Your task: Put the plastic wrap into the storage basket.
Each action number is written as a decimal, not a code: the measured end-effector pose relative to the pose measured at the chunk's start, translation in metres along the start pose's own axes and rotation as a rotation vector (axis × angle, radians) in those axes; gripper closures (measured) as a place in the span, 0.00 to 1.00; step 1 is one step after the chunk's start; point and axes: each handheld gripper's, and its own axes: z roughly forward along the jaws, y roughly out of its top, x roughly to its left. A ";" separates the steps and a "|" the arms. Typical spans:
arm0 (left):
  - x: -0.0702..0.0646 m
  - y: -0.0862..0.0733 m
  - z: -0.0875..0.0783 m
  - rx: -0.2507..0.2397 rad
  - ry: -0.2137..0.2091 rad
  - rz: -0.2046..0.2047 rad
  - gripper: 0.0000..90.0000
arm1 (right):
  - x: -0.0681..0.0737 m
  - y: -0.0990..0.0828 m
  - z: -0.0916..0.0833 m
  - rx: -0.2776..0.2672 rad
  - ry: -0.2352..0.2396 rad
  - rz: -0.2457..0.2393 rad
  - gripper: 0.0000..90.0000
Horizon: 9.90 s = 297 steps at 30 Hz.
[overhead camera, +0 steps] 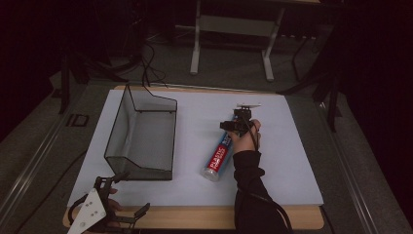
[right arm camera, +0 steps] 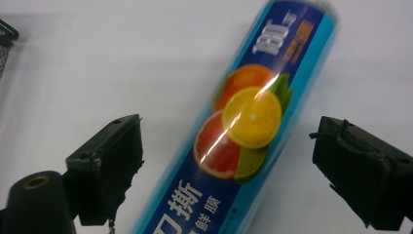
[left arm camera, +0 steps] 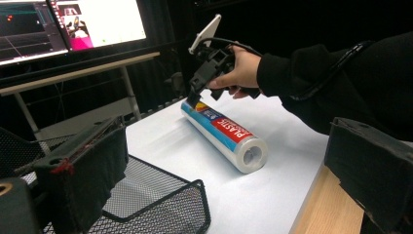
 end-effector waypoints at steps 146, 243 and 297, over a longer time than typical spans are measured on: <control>-0.001 -0.001 0.003 0.016 -0.009 0.020 0.03 | 0.049 -0.036 0.019 0.383 0.244 -0.903 0.25; 0.001 0.001 -0.001 0.006 0.003 0.019 0.03 | 0.219 0.043 -0.054 -0.095 0.544 -0.285 0.35; 0.000 0.001 -0.001 0.006 -0.006 0.022 0.03 | 0.227 -0.012 0.028 -0.006 0.266 -0.200 0.30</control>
